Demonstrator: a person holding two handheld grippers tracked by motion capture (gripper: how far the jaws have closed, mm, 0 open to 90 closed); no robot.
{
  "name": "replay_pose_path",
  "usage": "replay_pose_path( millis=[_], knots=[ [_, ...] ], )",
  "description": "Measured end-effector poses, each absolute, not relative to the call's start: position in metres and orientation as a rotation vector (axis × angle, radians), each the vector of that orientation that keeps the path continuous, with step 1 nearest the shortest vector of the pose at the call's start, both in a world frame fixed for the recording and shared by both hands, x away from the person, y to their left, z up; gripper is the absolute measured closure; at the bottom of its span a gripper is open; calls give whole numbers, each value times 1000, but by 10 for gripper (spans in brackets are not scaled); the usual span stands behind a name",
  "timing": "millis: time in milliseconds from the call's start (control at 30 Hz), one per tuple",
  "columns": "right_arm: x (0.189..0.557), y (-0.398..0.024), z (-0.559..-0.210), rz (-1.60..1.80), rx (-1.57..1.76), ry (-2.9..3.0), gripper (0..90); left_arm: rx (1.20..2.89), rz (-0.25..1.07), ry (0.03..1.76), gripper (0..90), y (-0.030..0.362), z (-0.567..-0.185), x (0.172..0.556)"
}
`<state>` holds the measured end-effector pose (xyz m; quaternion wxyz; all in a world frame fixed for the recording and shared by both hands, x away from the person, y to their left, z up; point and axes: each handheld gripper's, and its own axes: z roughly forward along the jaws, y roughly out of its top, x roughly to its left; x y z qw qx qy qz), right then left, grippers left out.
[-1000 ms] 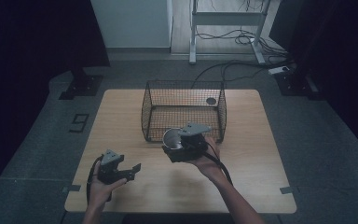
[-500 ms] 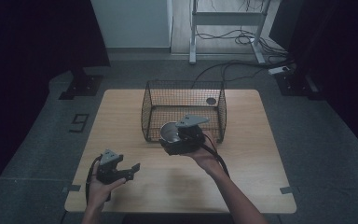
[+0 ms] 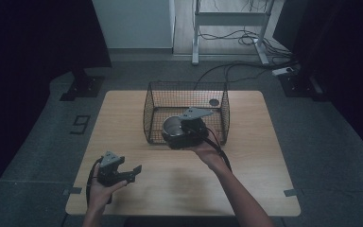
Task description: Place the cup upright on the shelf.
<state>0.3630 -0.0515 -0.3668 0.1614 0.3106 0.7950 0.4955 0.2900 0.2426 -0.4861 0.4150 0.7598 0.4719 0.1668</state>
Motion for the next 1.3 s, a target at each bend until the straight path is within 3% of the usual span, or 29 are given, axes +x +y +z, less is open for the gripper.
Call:
replay_pose_path(
  millis=[1300],
  knots=[
    [444,-63,-362,1332,1019,2215,143,1886,424,1197,164,250,-484,290]
  ],
)
